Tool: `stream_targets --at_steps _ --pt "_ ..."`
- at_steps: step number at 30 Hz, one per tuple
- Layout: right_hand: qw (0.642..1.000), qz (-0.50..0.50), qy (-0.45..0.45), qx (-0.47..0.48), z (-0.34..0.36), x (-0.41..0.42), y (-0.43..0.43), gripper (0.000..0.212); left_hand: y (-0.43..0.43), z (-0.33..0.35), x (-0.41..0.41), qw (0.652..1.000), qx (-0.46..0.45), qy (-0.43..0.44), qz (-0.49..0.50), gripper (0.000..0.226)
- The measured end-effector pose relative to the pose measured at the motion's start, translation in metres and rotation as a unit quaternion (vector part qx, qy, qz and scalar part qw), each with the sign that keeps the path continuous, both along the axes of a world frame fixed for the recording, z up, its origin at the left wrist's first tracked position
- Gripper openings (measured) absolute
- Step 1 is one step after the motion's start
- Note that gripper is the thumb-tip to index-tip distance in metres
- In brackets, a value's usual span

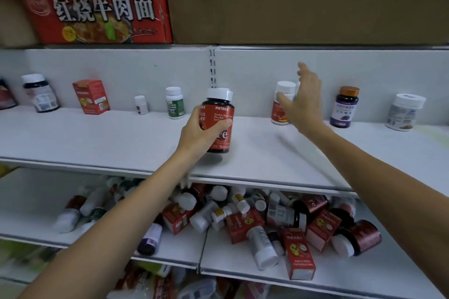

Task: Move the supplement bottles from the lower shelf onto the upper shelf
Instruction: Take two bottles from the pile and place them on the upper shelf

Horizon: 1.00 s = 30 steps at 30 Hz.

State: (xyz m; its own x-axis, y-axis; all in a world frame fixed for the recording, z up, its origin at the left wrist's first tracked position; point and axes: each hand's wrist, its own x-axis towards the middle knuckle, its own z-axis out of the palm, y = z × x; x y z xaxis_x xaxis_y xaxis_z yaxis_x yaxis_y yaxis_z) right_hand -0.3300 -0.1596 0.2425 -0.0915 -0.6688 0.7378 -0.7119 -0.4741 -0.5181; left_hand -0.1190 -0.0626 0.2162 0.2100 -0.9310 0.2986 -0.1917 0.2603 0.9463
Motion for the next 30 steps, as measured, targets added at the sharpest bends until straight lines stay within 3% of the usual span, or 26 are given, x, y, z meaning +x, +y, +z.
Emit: stream_targets --at_steps 4,8,11,15,18,23,27,30 --pt "0.987 0.145 -0.050 0.045 0.010 0.081 0.033 0.058 0.030 -0.002 0.053 0.998 0.008 0.002 0.055 0.045" --pt "0.956 0.257 -0.051 0.135 0.010 0.178 0.074 0.034 0.071 0.003 0.132 0.995 0.031 0.026 0.094 0.062" --pt "0.921 0.345 -0.053 0.174 0.004 0.254 0.101 0.030 0.107 0.006 0.194 0.994 0.052 0.001 0.097 0.054" --pt "0.857 0.460 -0.065 0.223 -0.001 0.347 0.142 0.025 0.156 -0.005 0.269 0.988 0.078 -0.054 0.120 0.065" --pt "0.799 0.527 -0.075 0.280 -0.007 0.411 0.171 0.025 0.186 -0.012 0.317 0.984 0.064 -0.015 0.164 0.060" --pt "0.708 0.613 -0.039 0.348 -0.015 0.491 0.201 0.043 0.220 -0.016 0.383 0.970 0.046 0.048 0.233 0.050" --pt "0.672 0.646 -0.031 0.360 -0.015 0.544 0.203 0.054 0.224 -0.020 0.430 0.959 0.051 0.032 0.275 0.056" --pt "0.665 0.653 -0.042 0.359 -0.009 0.585 0.190 0.051 0.216 -0.019 0.468 0.953 0.057 0.004 0.299 0.063"
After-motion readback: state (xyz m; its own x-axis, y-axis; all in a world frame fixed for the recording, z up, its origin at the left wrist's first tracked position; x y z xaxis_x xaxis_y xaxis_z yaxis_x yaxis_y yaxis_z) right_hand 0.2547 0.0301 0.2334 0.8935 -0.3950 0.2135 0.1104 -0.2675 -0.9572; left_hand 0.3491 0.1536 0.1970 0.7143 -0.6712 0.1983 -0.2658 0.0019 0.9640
